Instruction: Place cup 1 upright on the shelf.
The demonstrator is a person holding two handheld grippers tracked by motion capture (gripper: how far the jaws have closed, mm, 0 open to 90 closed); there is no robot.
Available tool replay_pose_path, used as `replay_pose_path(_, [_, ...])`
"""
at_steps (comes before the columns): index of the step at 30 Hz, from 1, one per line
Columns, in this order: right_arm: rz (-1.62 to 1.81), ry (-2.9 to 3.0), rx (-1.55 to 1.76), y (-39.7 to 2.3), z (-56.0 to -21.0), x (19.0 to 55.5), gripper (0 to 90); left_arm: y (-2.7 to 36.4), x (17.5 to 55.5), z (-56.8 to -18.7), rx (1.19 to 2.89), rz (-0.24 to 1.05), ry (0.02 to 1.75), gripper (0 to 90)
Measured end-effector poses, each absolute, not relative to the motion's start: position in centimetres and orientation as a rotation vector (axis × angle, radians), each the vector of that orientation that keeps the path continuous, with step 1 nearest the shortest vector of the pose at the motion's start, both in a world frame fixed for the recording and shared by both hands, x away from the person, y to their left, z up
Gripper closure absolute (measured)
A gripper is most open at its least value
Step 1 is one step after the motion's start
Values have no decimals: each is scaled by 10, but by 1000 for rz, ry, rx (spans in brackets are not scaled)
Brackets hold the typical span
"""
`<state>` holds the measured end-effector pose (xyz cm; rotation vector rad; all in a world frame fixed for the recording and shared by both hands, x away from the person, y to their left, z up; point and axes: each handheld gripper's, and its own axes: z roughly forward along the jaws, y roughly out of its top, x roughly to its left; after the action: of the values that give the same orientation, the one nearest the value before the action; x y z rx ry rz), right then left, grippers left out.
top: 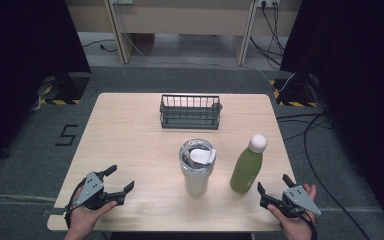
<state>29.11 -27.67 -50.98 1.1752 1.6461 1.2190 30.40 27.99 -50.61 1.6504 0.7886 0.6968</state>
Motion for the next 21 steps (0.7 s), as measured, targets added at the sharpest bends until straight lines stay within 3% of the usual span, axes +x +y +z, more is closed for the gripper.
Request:
replay_pose_path(5, [1226, 1687, 1182, -270, -508, 280, 119, 281, 302, -506, 1643, 707, 795, 142])
replay_pose_path(21, [1373, 1765, 1090, -240, -493, 261, 116, 282, 303, -505, 1639, 712, 798, 141])
